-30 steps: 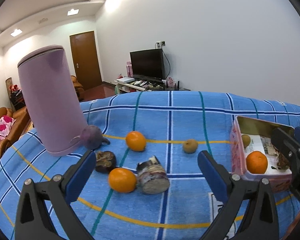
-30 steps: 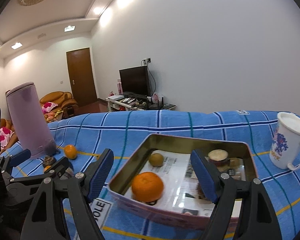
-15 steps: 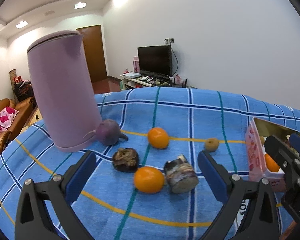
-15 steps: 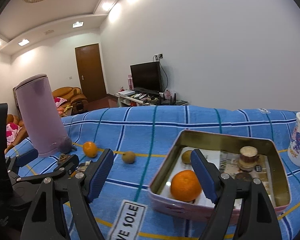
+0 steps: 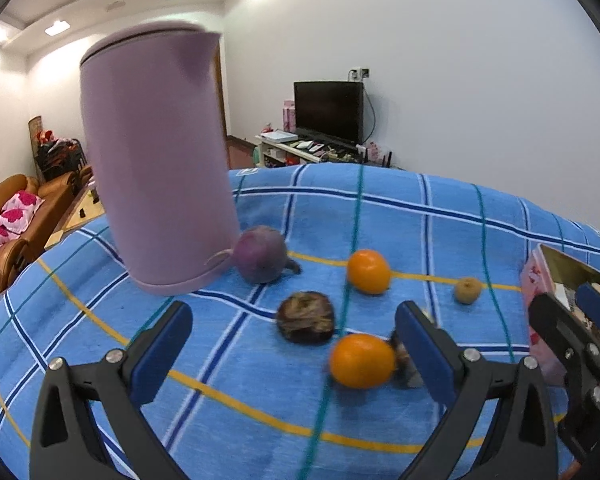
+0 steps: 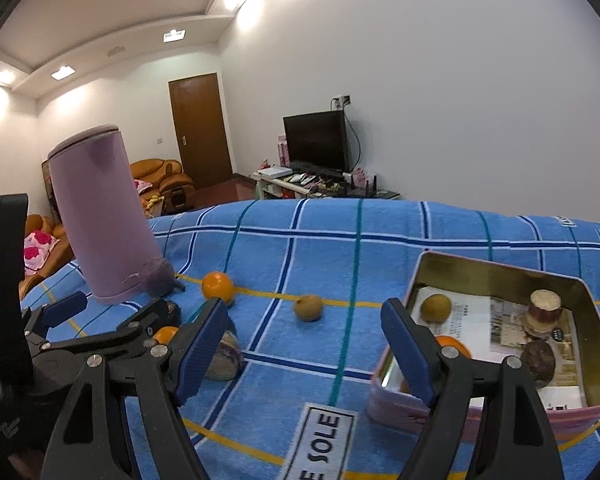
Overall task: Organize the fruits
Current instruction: 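Move both tools back toward the items beside the kettle, then close the right tool on the wrapped cylindrical tea cake, then grasp an orange with the left tool while the right tool lifts the tea cake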
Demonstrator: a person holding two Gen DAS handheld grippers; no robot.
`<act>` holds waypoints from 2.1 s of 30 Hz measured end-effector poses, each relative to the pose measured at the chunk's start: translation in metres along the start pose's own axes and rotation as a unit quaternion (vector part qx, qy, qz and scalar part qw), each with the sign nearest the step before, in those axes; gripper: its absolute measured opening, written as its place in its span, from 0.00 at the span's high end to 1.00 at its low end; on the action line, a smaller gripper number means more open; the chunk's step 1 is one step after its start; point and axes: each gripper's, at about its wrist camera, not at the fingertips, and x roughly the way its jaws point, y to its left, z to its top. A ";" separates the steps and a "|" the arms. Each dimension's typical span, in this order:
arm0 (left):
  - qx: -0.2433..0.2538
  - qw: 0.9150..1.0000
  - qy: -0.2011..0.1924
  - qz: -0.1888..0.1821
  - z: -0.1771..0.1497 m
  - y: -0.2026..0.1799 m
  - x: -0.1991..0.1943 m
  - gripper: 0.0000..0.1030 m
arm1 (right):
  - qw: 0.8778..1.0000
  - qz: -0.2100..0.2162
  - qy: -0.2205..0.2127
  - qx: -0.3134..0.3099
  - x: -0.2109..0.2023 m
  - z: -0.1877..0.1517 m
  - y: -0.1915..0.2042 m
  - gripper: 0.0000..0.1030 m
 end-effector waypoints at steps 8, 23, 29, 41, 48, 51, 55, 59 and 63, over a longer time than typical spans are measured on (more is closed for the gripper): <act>-0.032 0.999 0.029 0.033 0.005 0.050 0.019 0.00 | 0.999 0.013 0.030 0.002 0.013 -0.001 0.008 0.22; -0.012 0.998 0.029 0.055 0.006 0.056 0.021 0.00 | 0.986 0.065 0.147 -0.047 0.062 -0.011 0.053 0.45; -0.009 0.998 0.024 0.061 0.007 0.055 0.019 0.00 | 0.981 0.059 0.173 -0.058 0.075 -0.015 0.063 0.46; -0.004 0.998 0.016 0.060 0.008 0.052 0.013 0.00 | 0.975 0.061 0.208 -0.045 0.103 -0.015 0.072 0.56; -0.004 0.998 0.015 0.059 0.009 0.052 0.012 0.00 | 0.977 0.055 0.200 -0.048 0.096 -0.016 0.071 0.57; -0.007 0.999 0.016 0.044 0.010 0.051 0.010 0.00 | 0.983 0.052 0.172 -0.038 0.081 -0.014 0.066 0.57; -0.026 0.998 0.032 -0.046 0.010 0.053 0.008 0.00 | 0.990 0.043 0.132 -0.024 0.058 -0.013 0.054 0.57; -0.014 0.996 0.041 -0.078 0.007 0.045 0.008 0.04 | 0.994 0.025 0.109 -0.017 0.034 -0.017 0.034 0.57; 0.012 0.992 0.057 -0.113 0.001 0.026 0.009 0.08 | 0.994 0.025 0.105 -0.005 0.020 -0.020 0.018 0.57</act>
